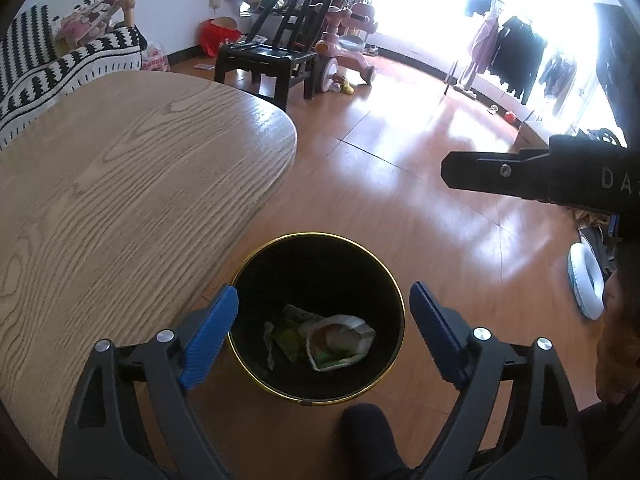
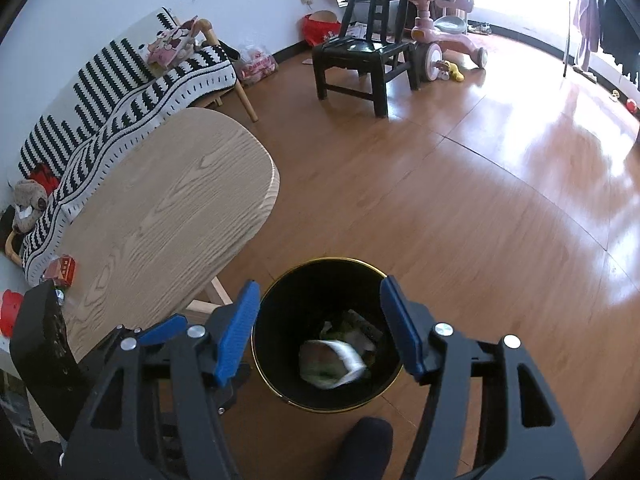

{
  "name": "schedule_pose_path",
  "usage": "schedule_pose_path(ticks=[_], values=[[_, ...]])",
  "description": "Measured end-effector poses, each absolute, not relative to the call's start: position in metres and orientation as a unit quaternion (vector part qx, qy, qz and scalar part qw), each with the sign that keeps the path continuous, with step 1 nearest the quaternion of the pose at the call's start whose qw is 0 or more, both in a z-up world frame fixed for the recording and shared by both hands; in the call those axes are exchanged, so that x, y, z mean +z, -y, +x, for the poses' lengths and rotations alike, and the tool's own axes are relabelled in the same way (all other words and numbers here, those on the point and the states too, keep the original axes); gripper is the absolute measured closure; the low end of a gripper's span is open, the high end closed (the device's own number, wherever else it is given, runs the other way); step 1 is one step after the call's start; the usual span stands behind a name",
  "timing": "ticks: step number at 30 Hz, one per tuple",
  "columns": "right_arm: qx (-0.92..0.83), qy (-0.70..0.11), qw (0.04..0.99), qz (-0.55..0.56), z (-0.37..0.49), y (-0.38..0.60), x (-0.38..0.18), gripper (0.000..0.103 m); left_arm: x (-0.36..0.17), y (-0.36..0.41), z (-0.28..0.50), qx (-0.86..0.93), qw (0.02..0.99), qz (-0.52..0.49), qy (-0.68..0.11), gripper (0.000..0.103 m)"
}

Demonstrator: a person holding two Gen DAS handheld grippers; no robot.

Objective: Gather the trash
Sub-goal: 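Return both tools to the table toward the remaining trash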

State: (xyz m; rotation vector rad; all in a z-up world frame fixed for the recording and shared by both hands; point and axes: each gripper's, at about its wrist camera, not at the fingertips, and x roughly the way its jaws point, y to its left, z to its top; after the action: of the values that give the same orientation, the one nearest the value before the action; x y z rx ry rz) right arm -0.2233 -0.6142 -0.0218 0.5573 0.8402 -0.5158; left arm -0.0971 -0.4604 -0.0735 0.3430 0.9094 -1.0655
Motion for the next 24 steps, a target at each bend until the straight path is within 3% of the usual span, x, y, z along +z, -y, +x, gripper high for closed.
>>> schedule_pose_path(ticks=[12,24], values=[[-0.227,-0.386,0.856,0.259,-0.207,0.601,-0.008,0.034,-0.049,0.429,-0.089,-0.484,0.765,0.150,-0.397,0.016],[-0.117,-0.388,0.885,0.228,-0.106,0.501,0.017,0.031,-0.006,0.289,-0.026,-0.388,0.832,0.119,-0.377,0.014]])
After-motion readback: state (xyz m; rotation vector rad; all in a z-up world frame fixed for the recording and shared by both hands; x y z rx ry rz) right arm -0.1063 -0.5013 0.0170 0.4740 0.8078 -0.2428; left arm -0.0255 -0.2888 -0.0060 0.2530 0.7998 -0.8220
